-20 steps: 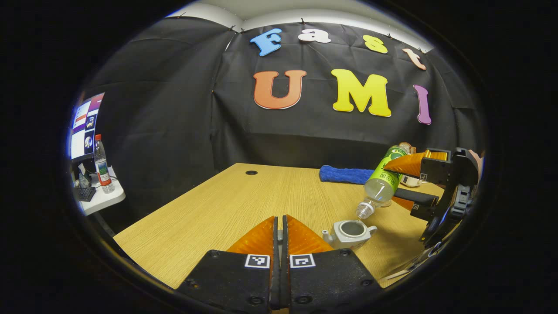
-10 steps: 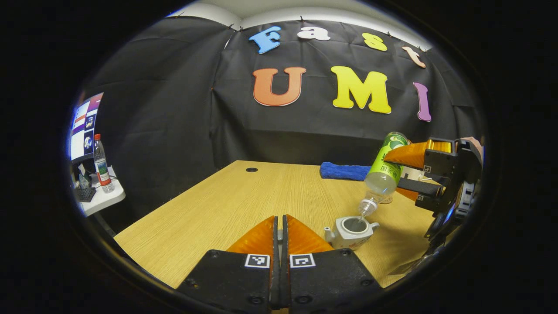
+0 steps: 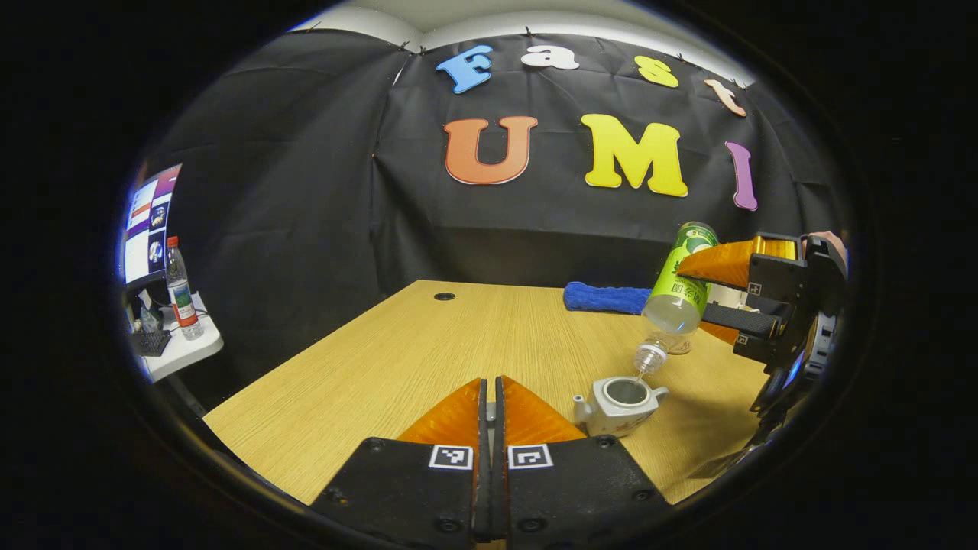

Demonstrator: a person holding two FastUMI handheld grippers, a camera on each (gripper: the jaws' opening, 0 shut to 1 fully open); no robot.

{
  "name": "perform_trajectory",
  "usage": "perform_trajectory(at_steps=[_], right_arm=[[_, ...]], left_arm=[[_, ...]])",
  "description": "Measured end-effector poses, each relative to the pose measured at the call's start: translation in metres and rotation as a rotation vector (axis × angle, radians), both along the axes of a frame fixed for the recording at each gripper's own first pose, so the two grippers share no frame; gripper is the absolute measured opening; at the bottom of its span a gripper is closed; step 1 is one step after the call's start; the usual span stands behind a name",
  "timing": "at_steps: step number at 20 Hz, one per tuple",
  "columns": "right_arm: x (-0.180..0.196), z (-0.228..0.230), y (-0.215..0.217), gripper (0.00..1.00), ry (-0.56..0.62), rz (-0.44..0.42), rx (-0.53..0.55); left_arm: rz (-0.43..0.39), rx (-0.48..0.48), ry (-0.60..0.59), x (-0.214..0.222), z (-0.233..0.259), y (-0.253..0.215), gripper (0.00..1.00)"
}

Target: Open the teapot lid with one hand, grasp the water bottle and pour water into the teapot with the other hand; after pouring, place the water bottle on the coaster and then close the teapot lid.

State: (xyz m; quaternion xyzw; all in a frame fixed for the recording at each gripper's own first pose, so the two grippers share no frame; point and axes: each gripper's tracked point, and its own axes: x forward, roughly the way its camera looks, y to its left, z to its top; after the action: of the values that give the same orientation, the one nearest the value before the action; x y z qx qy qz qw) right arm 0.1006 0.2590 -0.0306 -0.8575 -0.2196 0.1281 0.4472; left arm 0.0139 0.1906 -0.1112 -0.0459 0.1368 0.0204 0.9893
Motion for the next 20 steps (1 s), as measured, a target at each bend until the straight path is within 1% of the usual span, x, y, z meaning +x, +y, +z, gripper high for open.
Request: perform_trajectory(at_steps=[7, 8, 11, 12, 13, 16, 18, 20], right_arm=[[-0.002, -0.003, -0.001, 0.7, 0.005, 0.005, 0.009], [-0.003, -0.002, 0.0, 0.69, 0.009, 0.005, 0.016], [0.0, -0.009, -0.003, 0.69, 0.066, -0.003, 0.067], [-0.001, -0.012, -0.004, 0.71, 0.091, -0.012, 0.086], [-0.002, -0.014, -0.003, 0.7, 0.112, -0.012, 0.109], [-0.001, -0.02, -0.009, 0.7, 0.188, -0.035, 0.192], [0.001, -0.025, -0.017, 0.7, 0.263, -0.068, 0.284], [0.001, -0.024, -0.024, 0.7, 0.342, -0.099, 0.403]], left_arm=[[0.006, 0.002, 0.002, 0.0, -0.001, 0.002, 0.03], [0.007, 0.001, 0.003, 0.0, -0.001, 0.003, 0.03], [0.015, -0.002, 0.004, -0.001, -0.004, 0.005, 0.02], [0.018, -0.003, 0.003, 0.0, -0.003, 0.007, 0.02], [0.021, -0.006, 0.004, 0.0, -0.002, 0.008, 0.03], [0.024, -0.002, 0.001, -0.001, -0.002, 0.009, 0.03], [0.024, -0.002, -0.003, 0.0, 0.0, 0.008, 0.03], [0.023, -0.003, -0.004, 0.001, 0.001, 0.006, 0.03]])
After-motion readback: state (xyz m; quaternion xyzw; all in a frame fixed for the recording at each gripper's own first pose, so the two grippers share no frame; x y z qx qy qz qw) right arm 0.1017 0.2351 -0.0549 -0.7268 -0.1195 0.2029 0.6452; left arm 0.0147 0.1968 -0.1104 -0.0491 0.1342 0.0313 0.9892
